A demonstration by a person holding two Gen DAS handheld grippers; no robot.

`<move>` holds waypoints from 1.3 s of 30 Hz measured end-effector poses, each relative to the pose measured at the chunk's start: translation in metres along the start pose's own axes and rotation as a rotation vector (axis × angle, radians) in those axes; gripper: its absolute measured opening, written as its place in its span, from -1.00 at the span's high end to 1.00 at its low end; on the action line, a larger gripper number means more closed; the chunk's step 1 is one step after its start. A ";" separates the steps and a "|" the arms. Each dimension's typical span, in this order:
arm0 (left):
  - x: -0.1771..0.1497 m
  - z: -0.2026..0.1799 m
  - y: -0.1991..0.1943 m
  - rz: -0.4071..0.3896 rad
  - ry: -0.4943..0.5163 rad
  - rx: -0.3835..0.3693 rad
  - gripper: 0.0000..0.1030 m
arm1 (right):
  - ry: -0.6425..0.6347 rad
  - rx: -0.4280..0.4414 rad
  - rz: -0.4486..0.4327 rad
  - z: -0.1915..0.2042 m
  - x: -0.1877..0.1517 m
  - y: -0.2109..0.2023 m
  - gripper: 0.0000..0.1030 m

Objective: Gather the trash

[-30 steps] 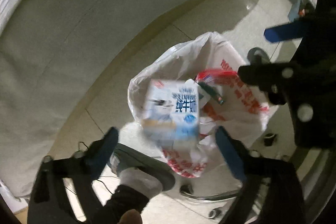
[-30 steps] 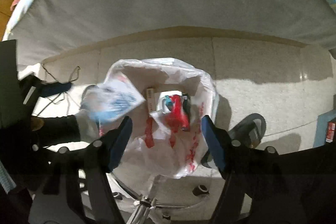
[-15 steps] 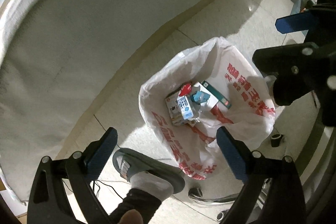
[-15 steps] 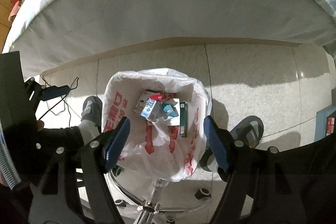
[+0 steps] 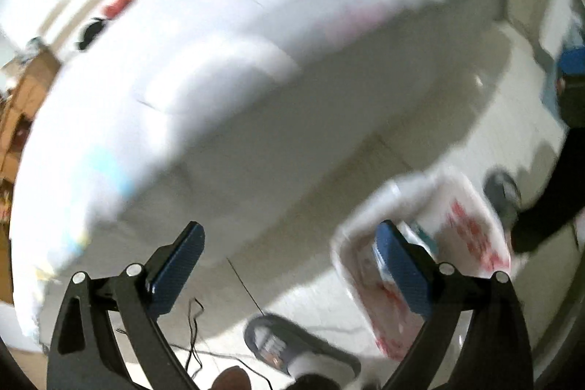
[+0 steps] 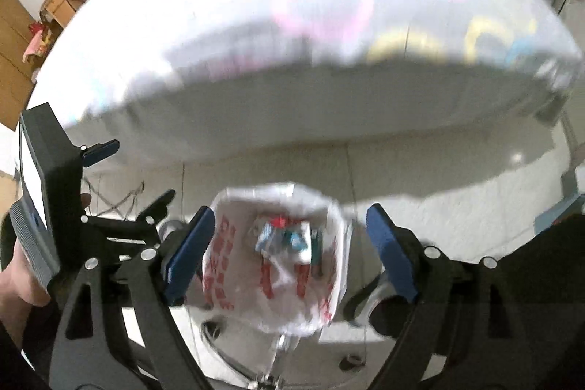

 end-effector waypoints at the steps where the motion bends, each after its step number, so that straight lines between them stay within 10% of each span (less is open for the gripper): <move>1: 0.007 0.013 -0.005 -0.018 -0.028 0.025 -0.80 | -0.017 -0.001 -0.039 0.007 0.011 -0.014 -0.67; 18: 0.062 0.195 -0.134 -0.175 -0.419 0.308 -0.83 | -0.256 -0.033 -0.396 0.109 0.083 -0.153 -0.87; 39: 0.003 0.255 -0.282 -0.251 -0.639 0.343 -0.84 | -0.313 -0.063 -0.599 0.161 0.053 -0.253 -0.87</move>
Point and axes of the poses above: each gripper's, at about its wrist camera, not at the fingertips, and y roughly the way its jaws point, z to its left, x to its top, the point moved 3 cm from there along y, roughly the way its jaws point, and after that the axes turned 14 degrees about x, right-handed, at the moved point
